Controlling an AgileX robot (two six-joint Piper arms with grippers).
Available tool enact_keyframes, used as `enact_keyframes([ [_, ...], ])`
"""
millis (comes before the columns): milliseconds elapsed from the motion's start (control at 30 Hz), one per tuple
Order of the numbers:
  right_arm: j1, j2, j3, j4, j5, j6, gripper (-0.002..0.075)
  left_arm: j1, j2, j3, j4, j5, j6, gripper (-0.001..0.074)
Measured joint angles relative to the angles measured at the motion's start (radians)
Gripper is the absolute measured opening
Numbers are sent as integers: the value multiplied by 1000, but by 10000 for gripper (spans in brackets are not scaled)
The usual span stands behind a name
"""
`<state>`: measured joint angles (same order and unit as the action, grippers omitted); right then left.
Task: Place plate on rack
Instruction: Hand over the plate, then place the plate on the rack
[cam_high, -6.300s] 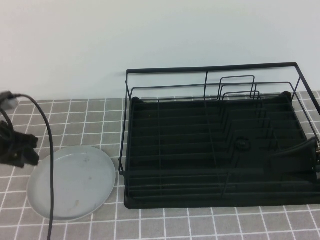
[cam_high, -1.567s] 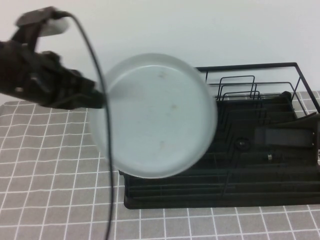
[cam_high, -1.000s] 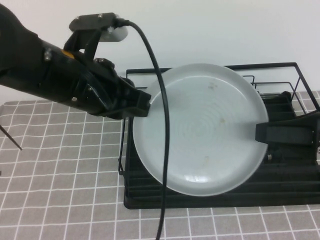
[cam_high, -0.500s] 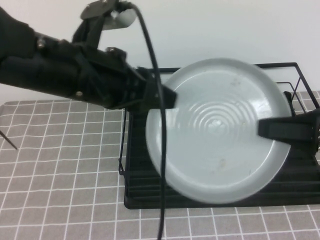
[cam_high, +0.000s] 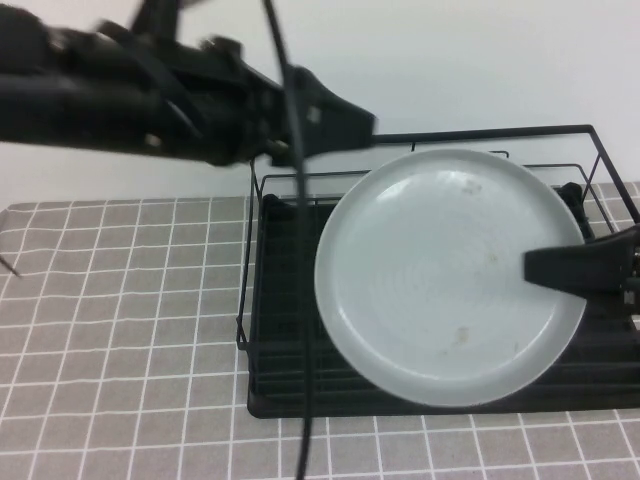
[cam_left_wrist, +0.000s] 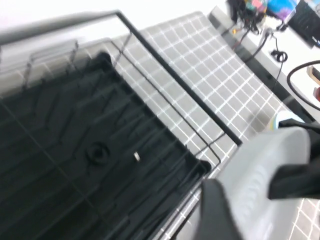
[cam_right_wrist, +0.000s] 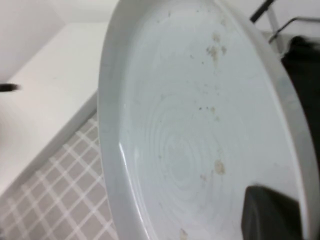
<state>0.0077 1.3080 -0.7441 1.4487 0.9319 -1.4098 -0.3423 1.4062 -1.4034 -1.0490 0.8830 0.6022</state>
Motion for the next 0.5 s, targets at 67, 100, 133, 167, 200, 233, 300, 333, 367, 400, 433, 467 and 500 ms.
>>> enact_keyframes([
  [67, 0, -11, 0, 23, -41, -50, -3, 39, -18, -22, 19, 42, 4, 219],
  [100, 0, -19, 0, 40, -71, -81, -3, 65, -29, -35, 33, 69, 10, 167],
  [133, 0, -27, -2, 58, -106, -115, -3, 87, -41, -44, 38, 100, 15, 123],
  [167, 0, -36, -5, 73, -146, -149, -3, 117, -53, -53, 40, 132, 30, 69],
  [200, 0, -45, -14, 79, -184, -189, -3, 147, -67, -59, 40, 163, 45, 13],
  [233, 0, -55, -28, 81, -218, -227, -3, 177, -79, -65, 40, 185, 58, 3],
  [300, 0, -68, -62, 81, -261, -294, -3, 232, -117, -66, 40, 229, 81, 0],
  [333, 0, -70, -87, 71, -278, -324, -3, 253, -132, -66, 45, 242, 84, 1],
  [367, 0, -72, -111, 54, -291, -345, -3, 274, -152, -66, 54, 252, 84, 1],
  [400, 0, -72, -143, 23, -301, -361, -3, 290, -170, -66, 65, 257, 89, 1],
  [433, 0, -72, -179, -24, -304, -368, -3, 300, -187, -66, 81, 259, 89, 0],
  [467, 0, -70, -218, -65, -306, -374, -3, 304, -209, -66, 112, 261, 78, 1],
  [500, 0, -66, -255, -126, -306, -374, -3, 304, -230, -66, 161, 255, 60, 1],
])
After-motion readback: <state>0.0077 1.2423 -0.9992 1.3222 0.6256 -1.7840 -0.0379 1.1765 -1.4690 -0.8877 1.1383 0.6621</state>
